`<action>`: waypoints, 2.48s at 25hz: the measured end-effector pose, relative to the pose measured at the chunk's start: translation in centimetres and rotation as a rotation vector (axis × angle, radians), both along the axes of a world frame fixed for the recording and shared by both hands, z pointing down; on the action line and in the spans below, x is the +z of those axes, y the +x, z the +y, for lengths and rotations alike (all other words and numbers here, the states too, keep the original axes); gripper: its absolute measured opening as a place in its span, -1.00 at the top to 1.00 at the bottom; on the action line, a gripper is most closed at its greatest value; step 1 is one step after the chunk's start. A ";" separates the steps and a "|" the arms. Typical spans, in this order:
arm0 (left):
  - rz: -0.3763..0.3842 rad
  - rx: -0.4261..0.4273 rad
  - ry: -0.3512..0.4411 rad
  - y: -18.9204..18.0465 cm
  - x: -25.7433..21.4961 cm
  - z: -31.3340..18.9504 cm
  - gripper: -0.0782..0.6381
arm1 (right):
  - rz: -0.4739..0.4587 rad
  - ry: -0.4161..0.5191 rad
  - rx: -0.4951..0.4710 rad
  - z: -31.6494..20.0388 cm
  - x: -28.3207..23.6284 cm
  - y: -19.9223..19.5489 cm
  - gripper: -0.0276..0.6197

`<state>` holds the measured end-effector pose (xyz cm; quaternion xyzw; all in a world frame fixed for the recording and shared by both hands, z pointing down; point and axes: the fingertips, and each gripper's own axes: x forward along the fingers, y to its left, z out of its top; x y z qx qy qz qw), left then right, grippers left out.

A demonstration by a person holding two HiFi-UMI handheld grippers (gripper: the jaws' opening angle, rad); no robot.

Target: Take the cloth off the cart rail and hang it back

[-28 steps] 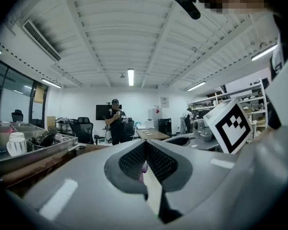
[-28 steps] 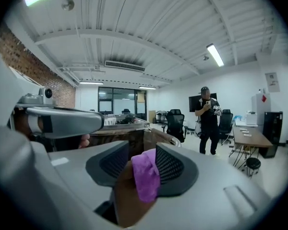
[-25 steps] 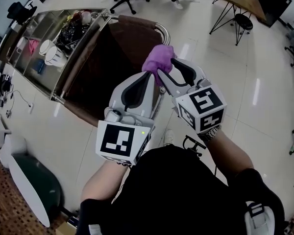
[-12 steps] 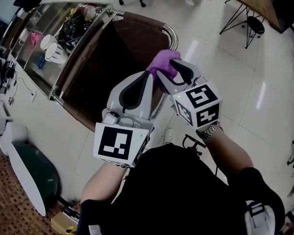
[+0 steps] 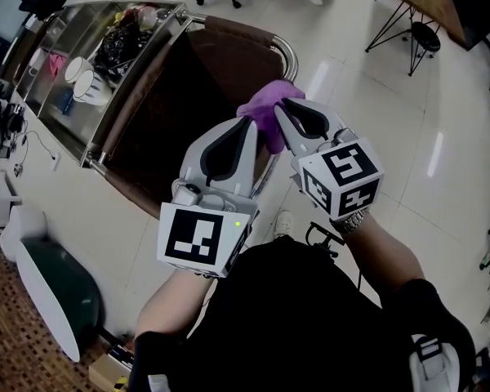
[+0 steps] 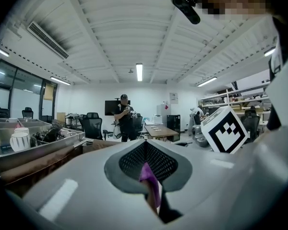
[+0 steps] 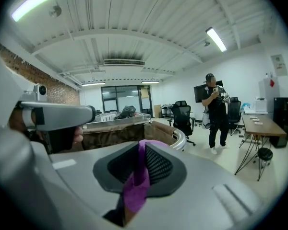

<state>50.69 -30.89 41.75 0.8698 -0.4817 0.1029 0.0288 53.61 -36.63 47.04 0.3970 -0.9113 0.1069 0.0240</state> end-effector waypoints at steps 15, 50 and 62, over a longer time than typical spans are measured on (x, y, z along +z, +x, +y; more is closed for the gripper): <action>0.093 0.042 0.233 -2.8 -7.5 7.4 0.79 | 0.011 0.156 0.064 8.9 -9.0 -1.8 0.81; 0.138 0.150 0.258 -10.0 -13.6 28.8 0.79 | 0.004 0.405 0.203 34.2 -22.8 -7.0 0.82; 0.110 0.092 0.328 -6.4 -12.3 32.1 0.79 | -0.005 0.361 0.096 38.2 -20.2 -4.7 0.82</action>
